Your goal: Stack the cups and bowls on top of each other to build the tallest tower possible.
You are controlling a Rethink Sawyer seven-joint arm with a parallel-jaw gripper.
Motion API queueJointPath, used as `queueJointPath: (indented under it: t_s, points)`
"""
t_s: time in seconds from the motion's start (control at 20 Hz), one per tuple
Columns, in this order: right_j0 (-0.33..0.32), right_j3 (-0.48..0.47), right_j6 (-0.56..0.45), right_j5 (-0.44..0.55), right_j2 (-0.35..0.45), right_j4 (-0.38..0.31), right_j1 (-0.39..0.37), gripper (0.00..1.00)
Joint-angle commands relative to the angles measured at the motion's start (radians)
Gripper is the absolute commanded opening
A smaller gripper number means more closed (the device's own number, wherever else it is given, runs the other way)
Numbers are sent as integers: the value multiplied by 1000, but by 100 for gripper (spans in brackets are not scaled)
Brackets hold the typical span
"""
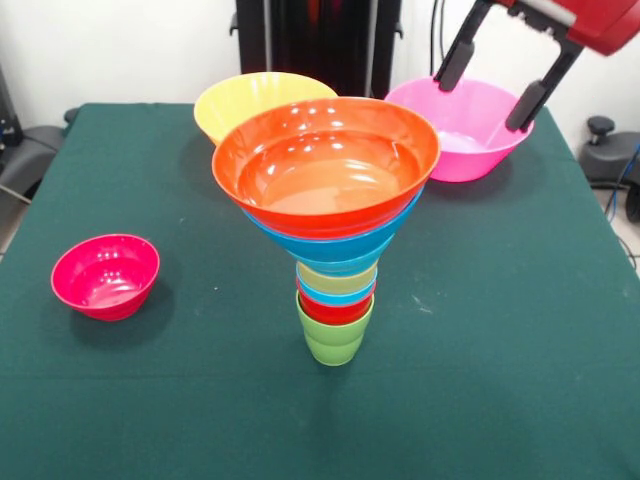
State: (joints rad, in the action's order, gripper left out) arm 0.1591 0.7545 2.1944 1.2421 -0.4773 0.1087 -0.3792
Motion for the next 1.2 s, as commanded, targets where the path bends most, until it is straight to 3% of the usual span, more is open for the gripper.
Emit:
queueJointPath:
  t_s: [0.05,0.2,0.5,1.2]
  points:
    - [8,-18,19,164,65,-13,-9,100]
    - [9,-8,32,149,71,-9,-14,100]
    - [41,126,81,33,72,-15,-68,100]
    - [185,541,169,-225,40,-15,-278,100]
